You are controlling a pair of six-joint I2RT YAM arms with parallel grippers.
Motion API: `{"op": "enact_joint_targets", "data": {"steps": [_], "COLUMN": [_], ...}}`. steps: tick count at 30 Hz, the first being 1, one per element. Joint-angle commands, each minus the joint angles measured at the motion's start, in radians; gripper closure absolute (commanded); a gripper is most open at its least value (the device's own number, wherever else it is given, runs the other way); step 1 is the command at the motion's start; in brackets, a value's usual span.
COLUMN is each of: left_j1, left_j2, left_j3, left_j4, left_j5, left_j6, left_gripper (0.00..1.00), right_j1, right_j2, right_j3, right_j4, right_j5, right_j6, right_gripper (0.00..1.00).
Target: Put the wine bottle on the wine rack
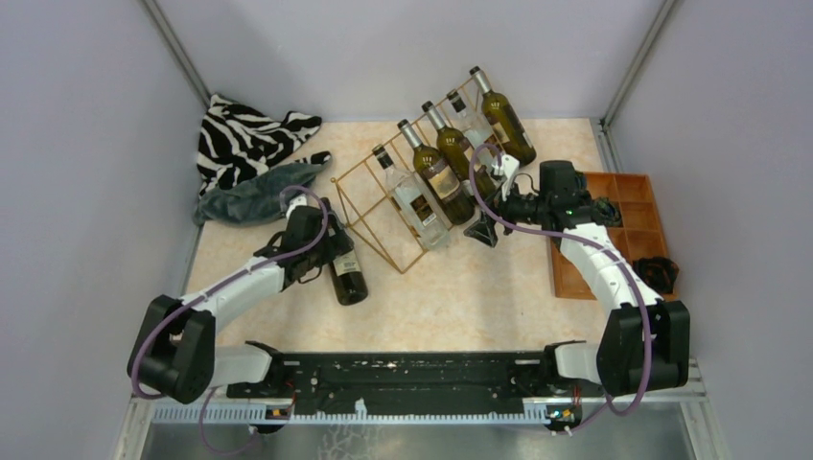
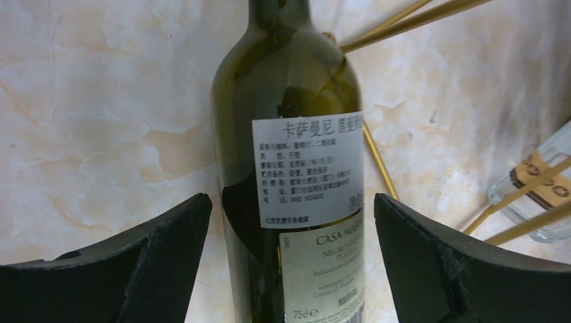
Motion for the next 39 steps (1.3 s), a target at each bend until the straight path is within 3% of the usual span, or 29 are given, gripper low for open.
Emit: {"op": "enact_joint_targets", "data": {"steps": [1, 18, 20, 23, 28, 39], "left_j1": [0.003, 0.003, 0.003, 0.003, 0.003, 0.001], "left_j2": [0.034, 0.168, 0.176, 0.175, 0.119, -0.336], "left_j3": [-0.008, 0.069, 0.074, 0.074, 0.063, -0.151], "left_j4": [-0.028, -0.124, -0.134, -0.141, -0.146, 0.077], "left_j5": [0.01, 0.019, 0.02, 0.02, 0.029, 0.166], "left_j6": [-0.031, -0.019, -0.016, -0.012, 0.006, 0.06], "left_gripper": [0.05, 0.14, 0.27, 0.58, 0.98, 1.0], "right_j1": [-0.001, -0.001, -0.001, 0.0, -0.001, 0.038], "right_j2": [-0.011, -0.003, -0.002, 0.0, 0.008, 0.069], "right_j3": [0.036, 0.035, 0.035, 0.034, 0.031, 0.01], "right_j4": [0.027, 0.033, 0.033, 0.036, 0.045, 0.108], "right_j5": [-0.03, -0.059, -0.063, -0.072, -0.1, -0.25], "right_j6": [-0.02, -0.007, -0.004, 0.002, 0.023, 0.125], "right_gripper": [0.06, 0.06, 0.06, 0.06, 0.07, 0.07]}}
